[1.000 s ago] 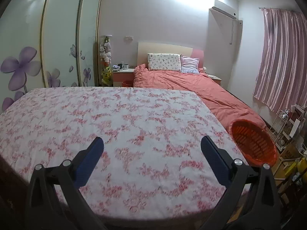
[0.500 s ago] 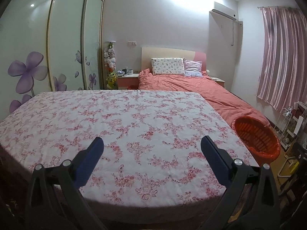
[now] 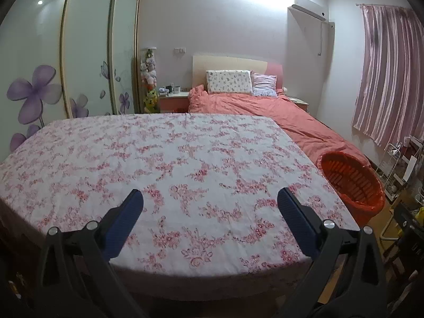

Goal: Collect trash

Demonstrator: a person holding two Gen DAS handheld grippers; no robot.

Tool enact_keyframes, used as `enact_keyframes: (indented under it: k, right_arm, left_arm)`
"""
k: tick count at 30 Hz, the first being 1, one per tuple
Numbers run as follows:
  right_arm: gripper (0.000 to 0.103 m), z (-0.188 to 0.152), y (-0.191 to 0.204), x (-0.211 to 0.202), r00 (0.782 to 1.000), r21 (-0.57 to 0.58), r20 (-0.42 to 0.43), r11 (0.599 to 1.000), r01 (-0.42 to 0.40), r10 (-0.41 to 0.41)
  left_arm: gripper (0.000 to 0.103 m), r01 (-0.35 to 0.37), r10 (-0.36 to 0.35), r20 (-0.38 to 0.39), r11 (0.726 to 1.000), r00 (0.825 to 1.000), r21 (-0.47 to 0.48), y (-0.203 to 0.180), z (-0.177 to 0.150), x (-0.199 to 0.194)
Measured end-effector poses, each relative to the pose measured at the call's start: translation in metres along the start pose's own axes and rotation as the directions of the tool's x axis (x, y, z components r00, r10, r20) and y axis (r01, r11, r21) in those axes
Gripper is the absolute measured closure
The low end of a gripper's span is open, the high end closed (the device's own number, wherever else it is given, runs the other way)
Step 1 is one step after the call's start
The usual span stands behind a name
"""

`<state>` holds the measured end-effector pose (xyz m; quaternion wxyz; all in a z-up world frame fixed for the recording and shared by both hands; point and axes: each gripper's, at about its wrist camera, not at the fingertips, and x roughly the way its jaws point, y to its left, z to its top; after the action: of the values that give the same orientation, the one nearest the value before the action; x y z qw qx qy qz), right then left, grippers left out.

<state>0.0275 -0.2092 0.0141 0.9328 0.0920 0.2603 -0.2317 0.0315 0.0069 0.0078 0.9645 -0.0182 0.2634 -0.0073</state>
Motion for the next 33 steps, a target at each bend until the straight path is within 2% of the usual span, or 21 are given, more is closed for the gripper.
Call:
enact_keyframes:
  k: [11,22,33]
  right_arm:
    - [0.002,-0.002,-0.005,0.000,0.999,0.008,-0.023,0.999,0.037,-0.037]
    - [0.002,0.000,-0.006,-0.006,1.000,0.008,0.006,1.000,0.024,-0.024]
    - [0.002,0.001,-0.006,-0.008,1.000,0.009,0.010,1.000,0.020,-0.020]
  left_arm:
    - [0.004,0.010,-0.010,-0.036,1.000,0.999,0.004,-0.006,-0.006,0.002]
    - [0.004,0.041,-0.041,-0.004,0.999,0.999,0.006,-0.010,-0.002,-0.010]
    - [0.004,0.043,-0.043,0.003,0.999,0.999,0.015,-0.013,-0.001,-0.015]
